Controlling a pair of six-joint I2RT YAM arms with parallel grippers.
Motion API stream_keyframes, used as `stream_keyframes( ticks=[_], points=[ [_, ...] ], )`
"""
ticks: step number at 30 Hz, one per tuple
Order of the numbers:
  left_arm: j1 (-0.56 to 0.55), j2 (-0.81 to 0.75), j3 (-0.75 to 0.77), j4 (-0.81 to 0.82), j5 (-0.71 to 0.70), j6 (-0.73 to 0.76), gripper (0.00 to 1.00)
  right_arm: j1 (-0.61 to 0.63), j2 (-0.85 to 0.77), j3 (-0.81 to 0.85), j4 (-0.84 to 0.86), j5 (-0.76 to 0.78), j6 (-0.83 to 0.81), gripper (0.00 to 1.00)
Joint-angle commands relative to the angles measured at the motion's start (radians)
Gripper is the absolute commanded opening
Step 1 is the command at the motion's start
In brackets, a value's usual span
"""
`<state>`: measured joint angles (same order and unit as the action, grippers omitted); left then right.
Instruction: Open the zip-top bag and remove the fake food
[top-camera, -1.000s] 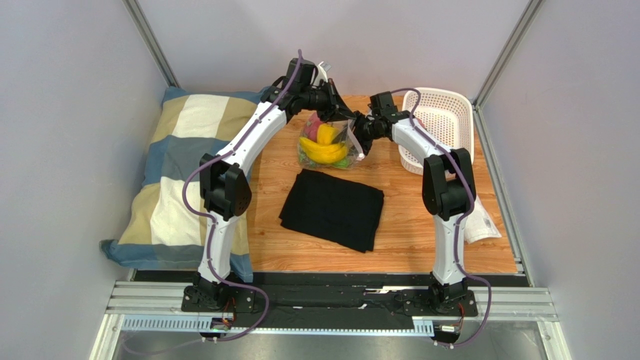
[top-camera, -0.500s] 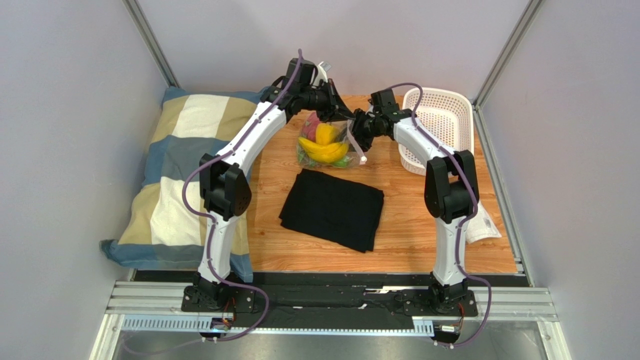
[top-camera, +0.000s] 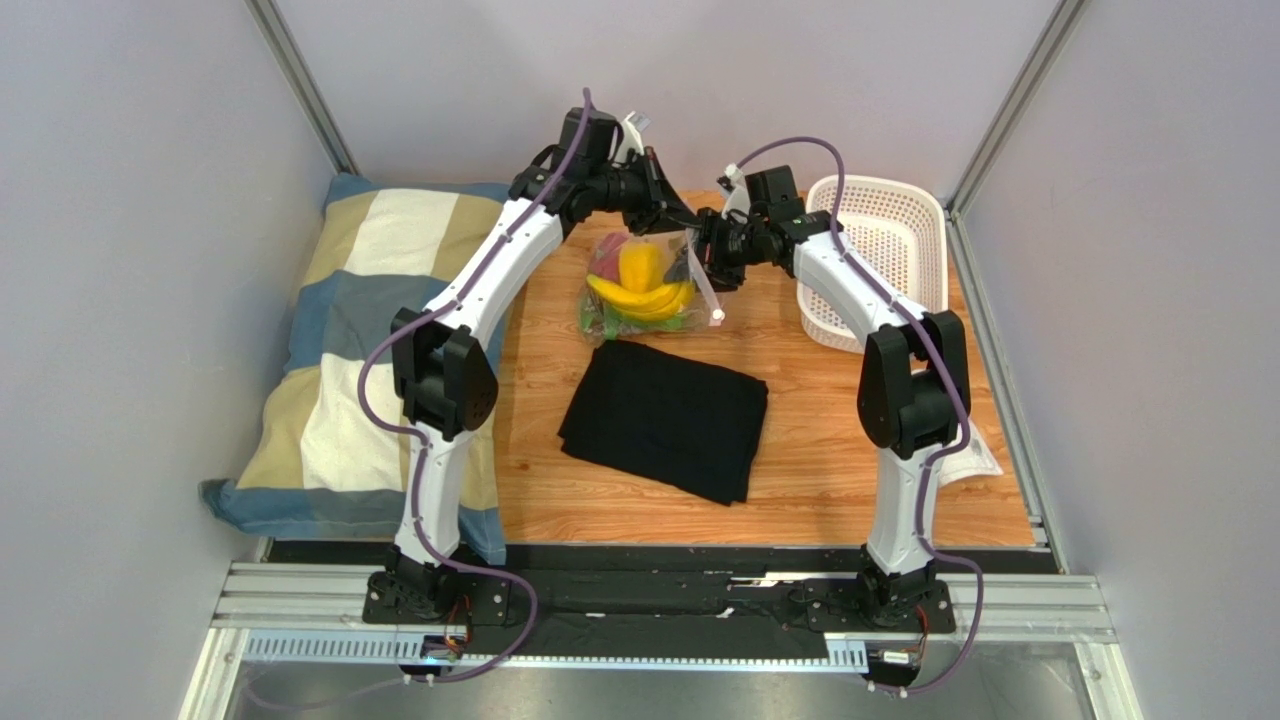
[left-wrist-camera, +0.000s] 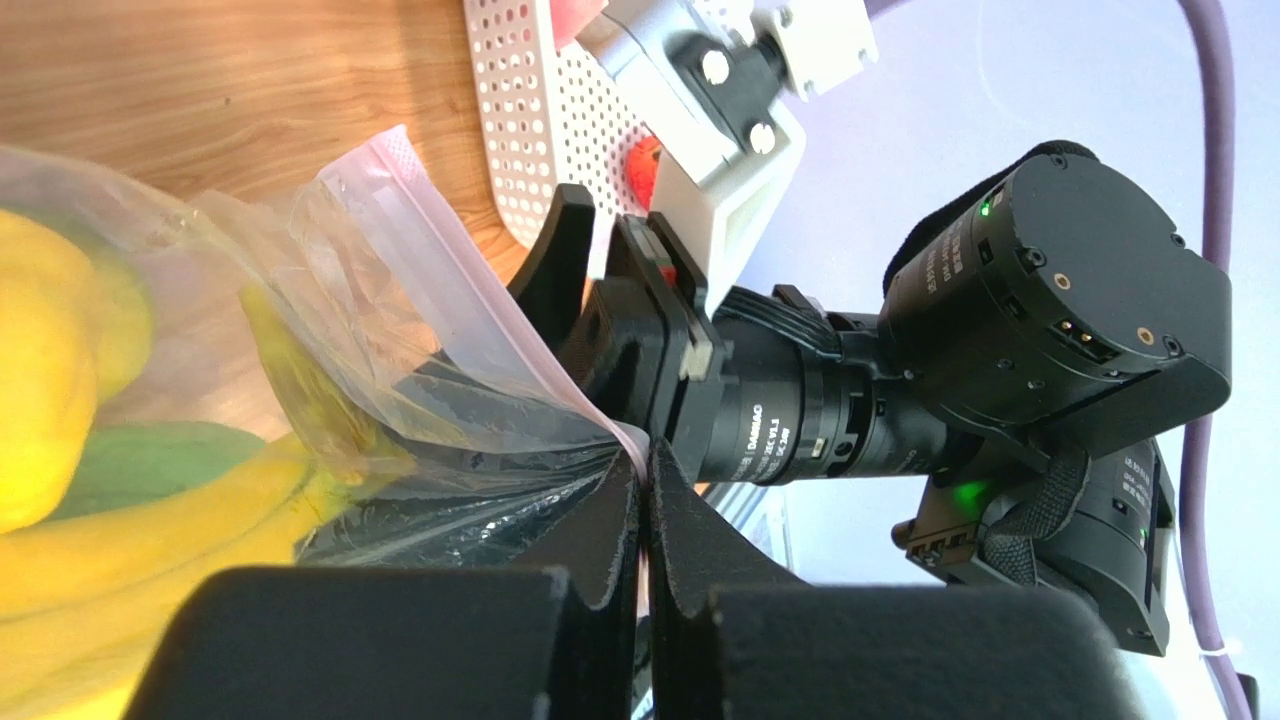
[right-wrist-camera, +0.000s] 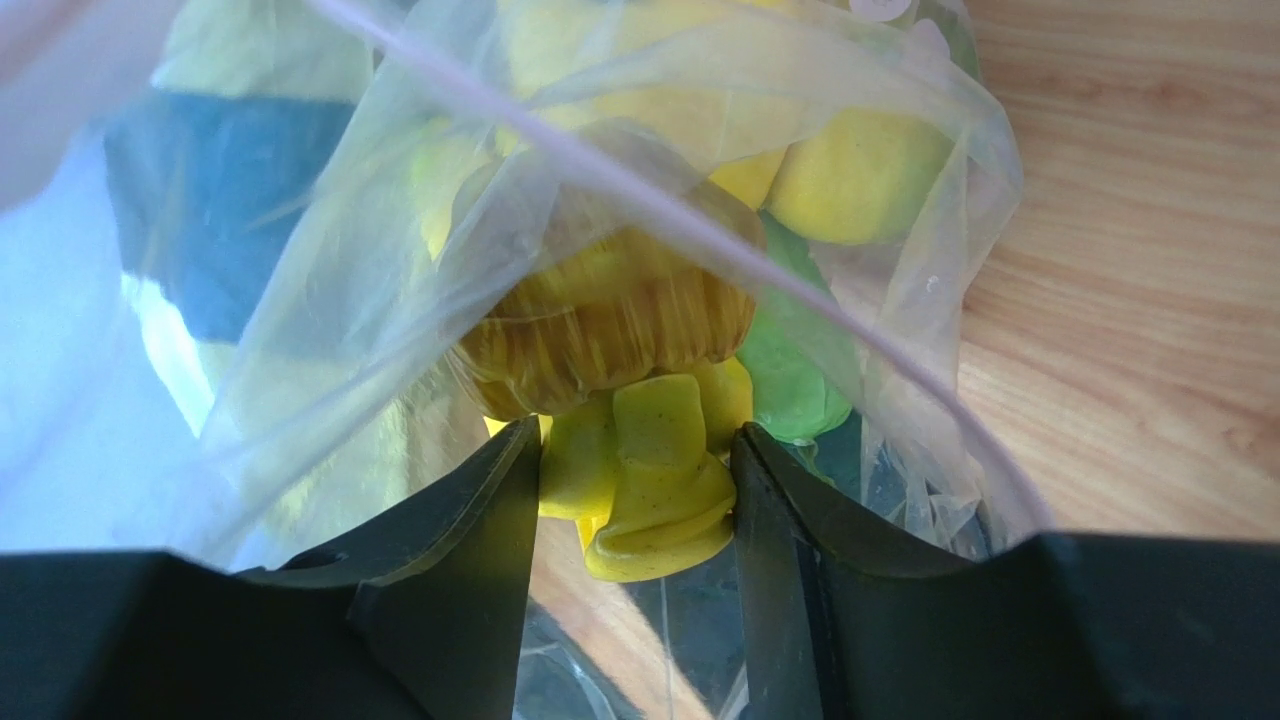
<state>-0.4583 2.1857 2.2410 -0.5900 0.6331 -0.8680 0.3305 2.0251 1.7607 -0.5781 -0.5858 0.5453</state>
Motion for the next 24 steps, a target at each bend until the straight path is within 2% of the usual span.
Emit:
stream_keyframes(
  ticks=[1,6,10,13,24],
  points=[
    [-0.003,-0.086,0.034,0.006,-0.012,0.038,0.0,0.016,-0.109,0.056,0.08,-0.128,-0.244,0.0],
    [0.0,-0.109,0.006,0.002,-0.026,0.049,0.0,0.01,-0.19,-0.035,0.156,-0.066,-0.344,0.0],
    [0.01,-0.139,-0.029,0.004,-0.048,0.053,0.0,-0.002,-0.262,-0.138,0.315,-0.115,-0.373,0.0],
    [0.018,-0.156,-0.05,0.015,-0.053,0.049,0.0,-0.011,-0.281,-0.165,0.305,-0.15,-0.445,0.0],
    [0.047,-0.19,-0.07,0.013,-0.066,0.064,0.0,-0.033,-0.402,-0.342,0.397,-0.109,-0.366,0.0]
  ],
)
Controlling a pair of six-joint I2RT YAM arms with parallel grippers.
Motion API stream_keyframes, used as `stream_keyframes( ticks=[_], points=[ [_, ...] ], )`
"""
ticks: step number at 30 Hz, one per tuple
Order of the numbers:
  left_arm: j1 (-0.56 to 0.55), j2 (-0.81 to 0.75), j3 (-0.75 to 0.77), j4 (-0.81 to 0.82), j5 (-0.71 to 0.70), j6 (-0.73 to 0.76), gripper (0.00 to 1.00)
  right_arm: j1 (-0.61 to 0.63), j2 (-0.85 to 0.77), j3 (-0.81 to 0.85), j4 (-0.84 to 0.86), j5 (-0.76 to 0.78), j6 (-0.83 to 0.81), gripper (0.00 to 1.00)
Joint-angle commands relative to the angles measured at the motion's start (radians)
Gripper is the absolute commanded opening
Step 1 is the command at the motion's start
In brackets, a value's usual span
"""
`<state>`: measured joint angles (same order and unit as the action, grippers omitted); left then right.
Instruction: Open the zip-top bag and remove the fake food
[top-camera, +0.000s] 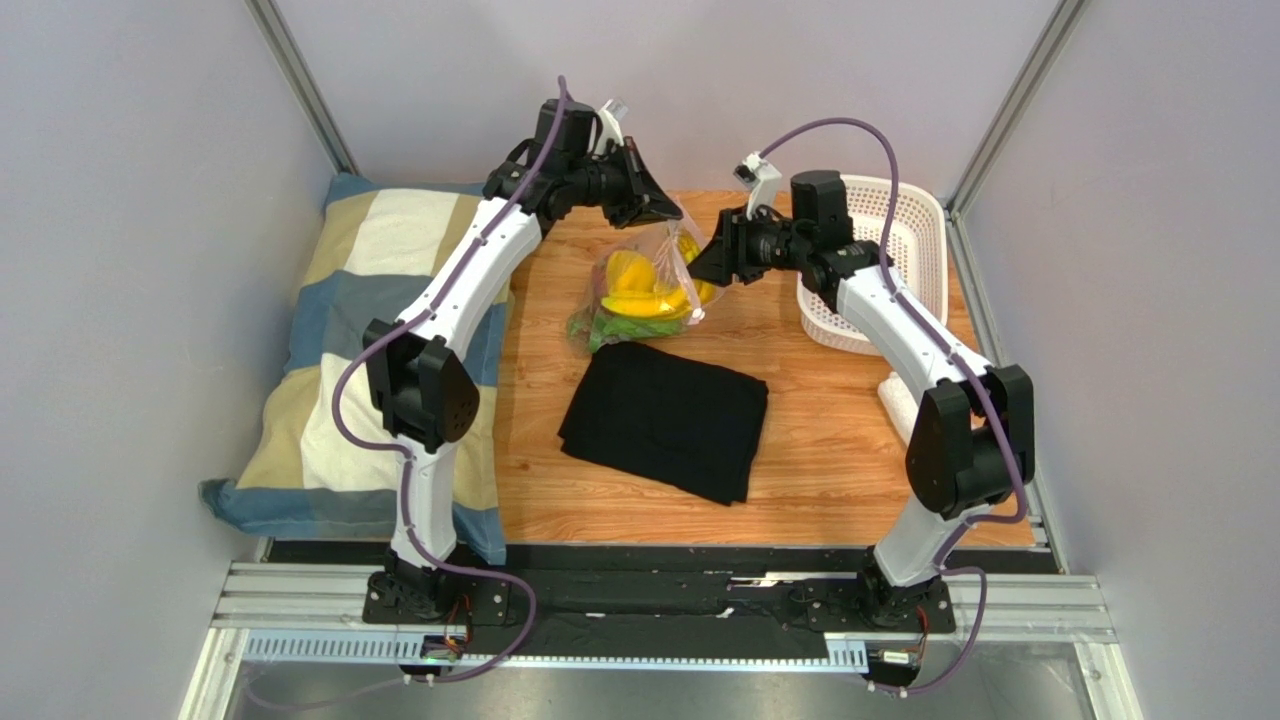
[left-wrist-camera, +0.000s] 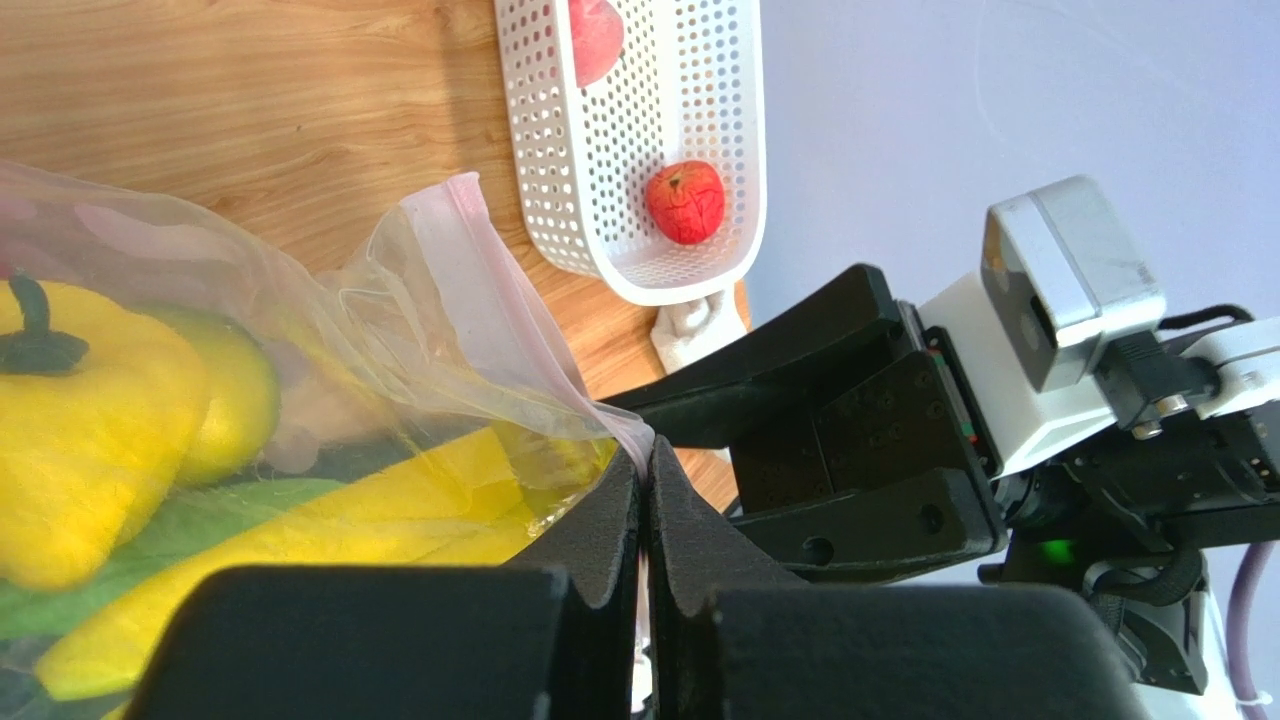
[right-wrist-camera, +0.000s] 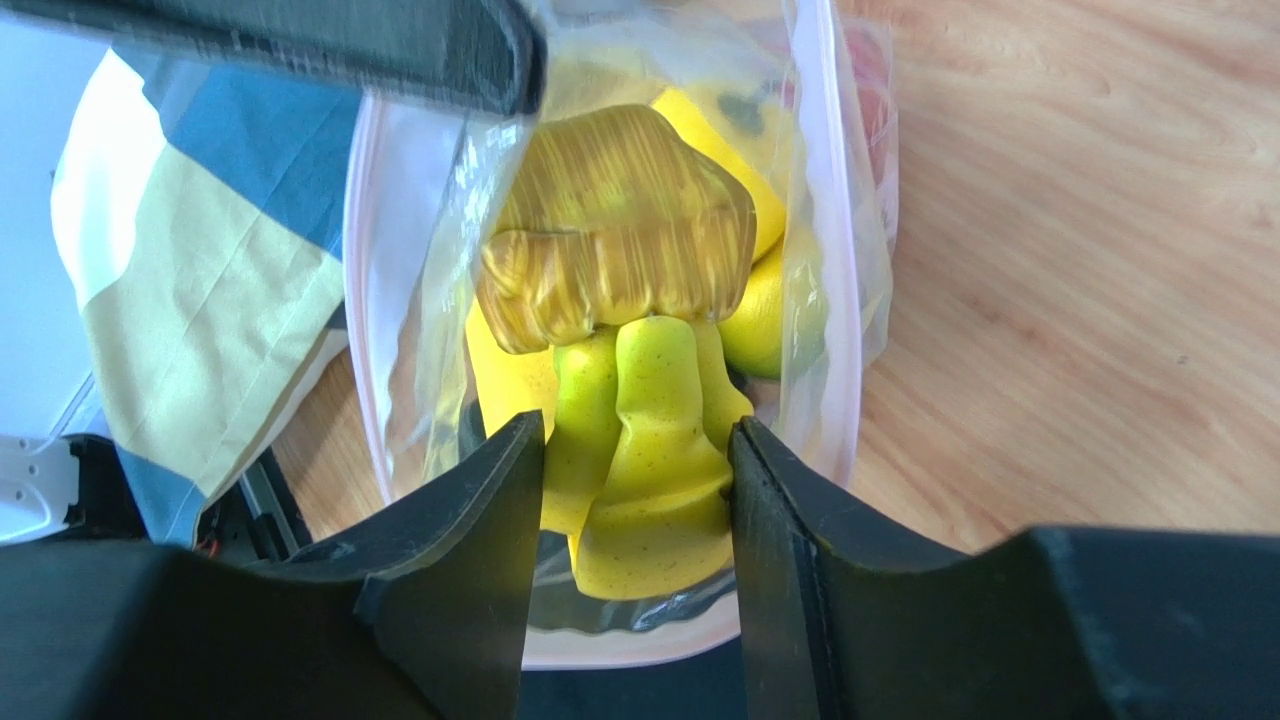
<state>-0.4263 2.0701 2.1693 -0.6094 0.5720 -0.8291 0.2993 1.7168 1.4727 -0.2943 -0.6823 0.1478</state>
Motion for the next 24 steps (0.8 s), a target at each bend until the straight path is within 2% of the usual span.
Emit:
stream_keyframes(
  ticks=[1,4,6,10,12,14,17,18,19,21,22,24],
  points=[
    [0.017,-0.076,-0.002,0.031,-0.007,0.027,0.0,-0.002,-0.098,-0.064,0.109,-0.011,0.042,0.0],
    [0.027,-0.087,-0.011,0.03,-0.015,0.03,0.0,-0.008,-0.121,-0.109,0.104,0.039,0.053,0.0],
    [0.031,-0.096,-0.025,0.033,-0.017,0.031,0.0,-0.023,-0.164,-0.178,0.154,0.059,0.119,0.0],
    [0.032,-0.1,-0.054,0.039,-0.006,0.025,0.0,-0.048,-0.214,-0.233,0.375,0.13,0.324,0.0],
    [0.032,-0.11,-0.077,0.046,-0.006,0.021,0.0,-0.045,-0.217,-0.217,0.409,0.151,0.416,0.0],
    [0.032,-0.111,-0.08,0.048,-0.014,0.021,0.0,-0.045,-0.233,-0.21,0.409,0.208,0.44,0.0],
    [0.032,-0.11,-0.072,0.045,-0.018,0.025,0.0,-0.043,-0.276,-0.174,0.339,0.292,0.359,0.0],
    [0.032,-0.11,-0.071,0.042,-0.021,0.027,0.0,-0.045,-0.284,-0.155,0.301,0.318,0.279,0.0],
    [0.032,-0.11,-0.069,0.034,-0.029,0.028,0.0,-0.043,-0.295,-0.109,0.179,0.405,0.238,0.0],
    [0.032,-0.102,-0.054,0.011,-0.043,0.048,0.0,-0.046,-0.316,-0.085,0.089,0.501,0.169,0.0],
    [0.032,-0.103,-0.049,-0.006,-0.058,0.053,0.0,-0.045,-0.331,-0.104,0.054,0.589,0.106,0.0],
    [0.032,-0.104,-0.046,-0.012,-0.064,0.058,0.0,-0.051,-0.399,-0.15,0.06,0.657,0.061,0.0]
  ],
)
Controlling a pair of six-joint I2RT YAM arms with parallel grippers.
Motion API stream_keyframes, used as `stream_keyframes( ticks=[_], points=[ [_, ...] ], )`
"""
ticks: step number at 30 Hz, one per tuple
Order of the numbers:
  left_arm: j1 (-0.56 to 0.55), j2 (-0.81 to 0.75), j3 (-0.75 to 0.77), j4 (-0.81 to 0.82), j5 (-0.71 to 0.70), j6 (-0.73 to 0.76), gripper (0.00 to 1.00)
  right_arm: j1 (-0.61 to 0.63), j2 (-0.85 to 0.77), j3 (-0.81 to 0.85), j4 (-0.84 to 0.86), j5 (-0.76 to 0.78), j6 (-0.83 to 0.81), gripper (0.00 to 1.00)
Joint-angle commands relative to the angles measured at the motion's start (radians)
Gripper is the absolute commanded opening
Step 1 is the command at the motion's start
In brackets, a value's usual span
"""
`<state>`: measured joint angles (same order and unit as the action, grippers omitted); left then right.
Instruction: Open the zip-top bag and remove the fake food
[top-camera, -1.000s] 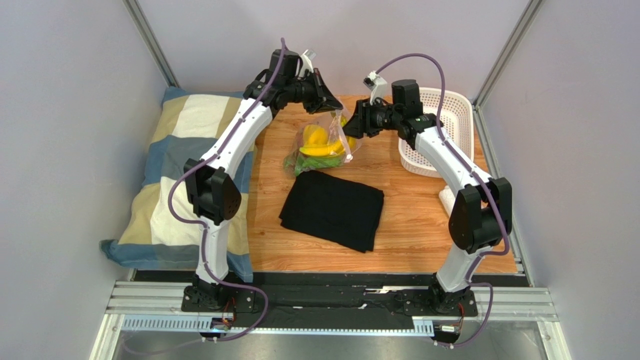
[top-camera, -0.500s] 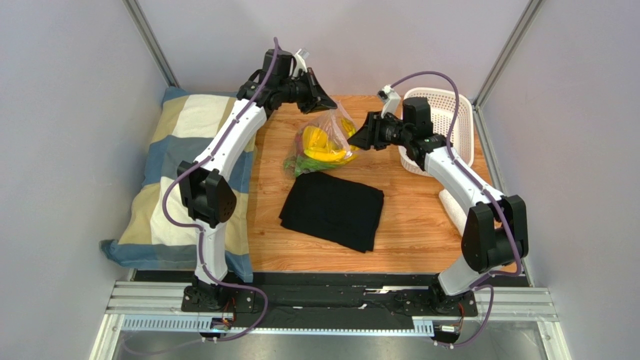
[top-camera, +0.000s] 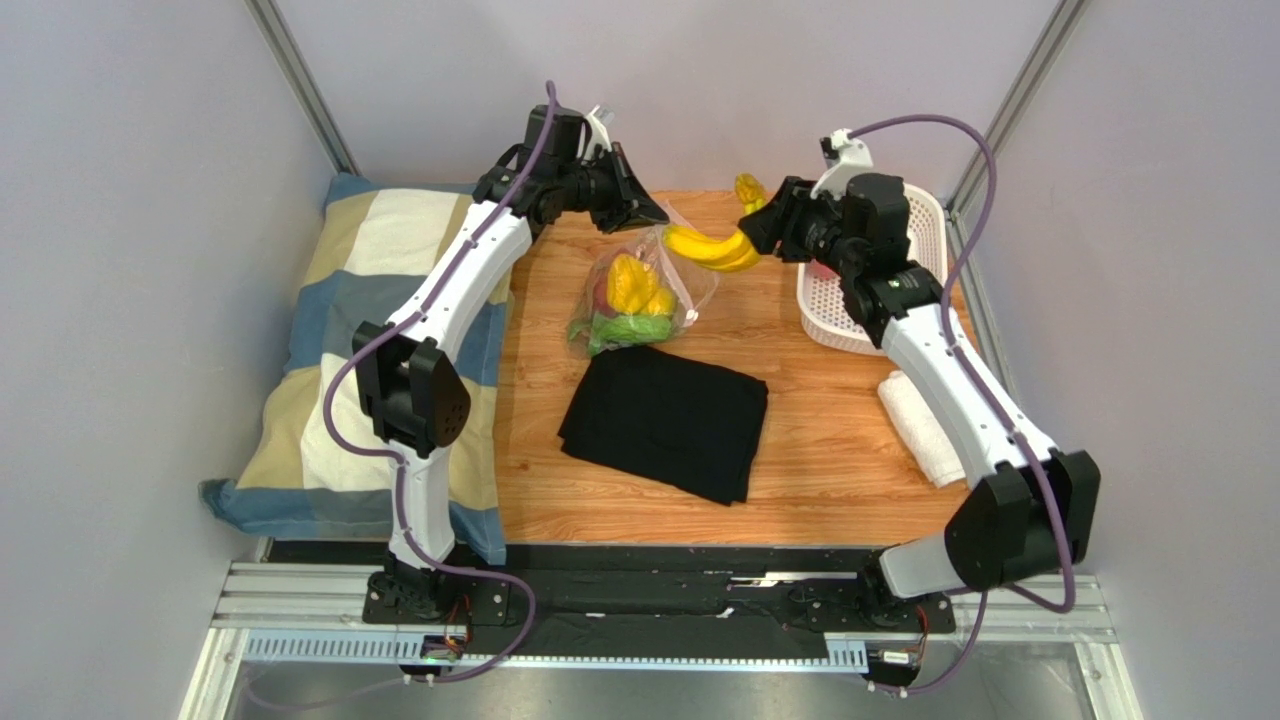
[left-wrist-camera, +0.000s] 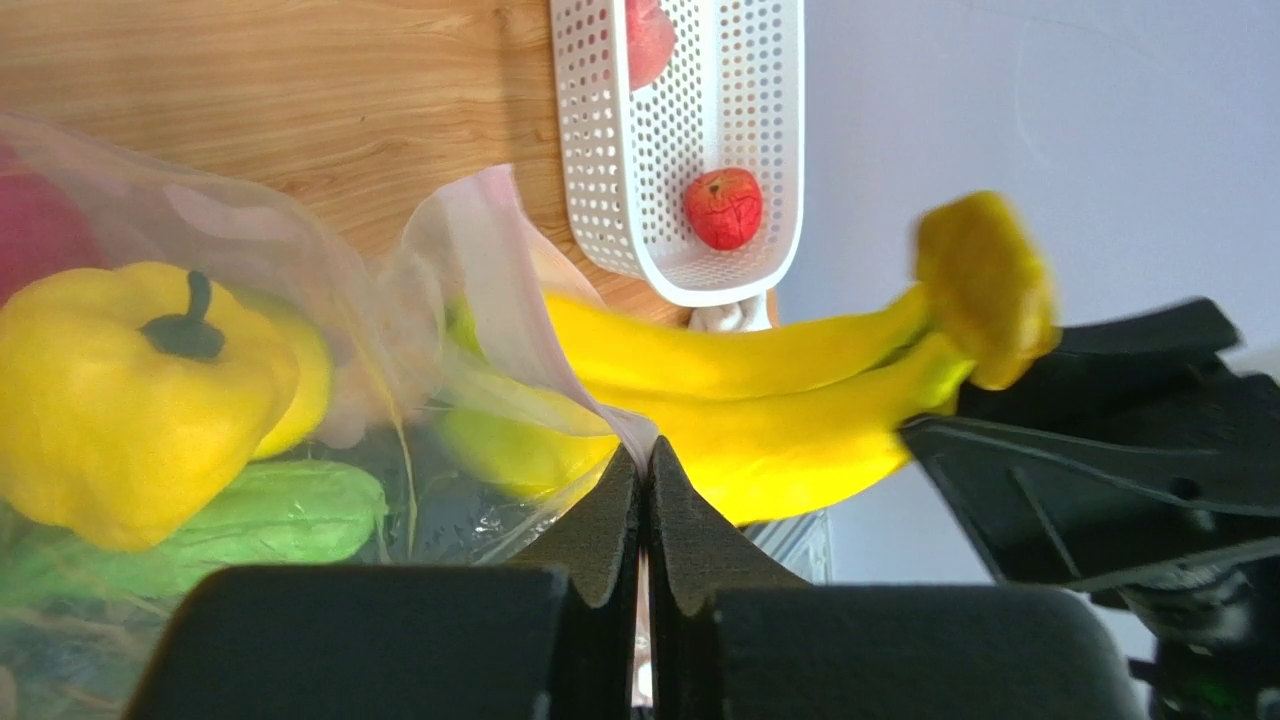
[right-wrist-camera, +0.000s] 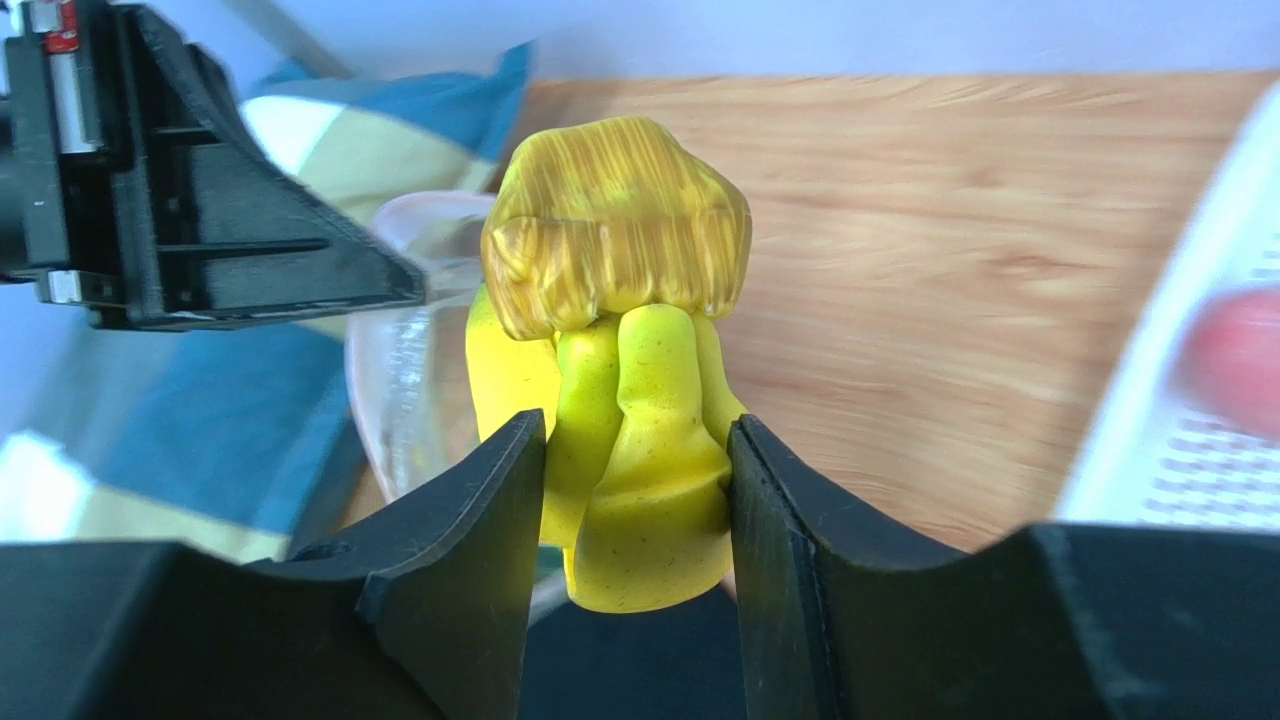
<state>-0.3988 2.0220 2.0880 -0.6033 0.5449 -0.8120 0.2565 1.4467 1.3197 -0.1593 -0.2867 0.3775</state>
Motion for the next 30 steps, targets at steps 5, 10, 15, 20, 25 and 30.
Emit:
stream_keyframes(
  ticks=[5,10,15,20,25,30],
  points=[
    [0.005,-0.046,0.044,-0.027,-0.053,0.036,0.0,-0.108,-0.256,-0.167,0.027,0.529,-0.103,0.0],
    [0.003,-0.036,0.044,-0.013,-0.033,0.017,0.0,-0.195,-0.129,-0.116,-0.067,0.78,0.007,0.0],
    [0.0,-0.037,0.04,-0.012,-0.019,0.016,0.0,-0.247,0.081,0.066,-0.268,0.837,0.084,0.0],
    [-0.008,-0.039,0.029,-0.004,-0.004,0.019,0.0,-0.304,0.276,0.206,-0.437,0.794,0.132,0.0],
    [-0.008,-0.037,0.029,0.008,0.013,0.02,0.0,-0.326,0.362,0.288,-0.554,0.71,0.159,0.72],
    [-0.009,-0.029,0.033,0.017,0.029,0.016,0.0,-0.324,0.379,0.394,-0.672,0.675,0.156,0.99]
  ],
)
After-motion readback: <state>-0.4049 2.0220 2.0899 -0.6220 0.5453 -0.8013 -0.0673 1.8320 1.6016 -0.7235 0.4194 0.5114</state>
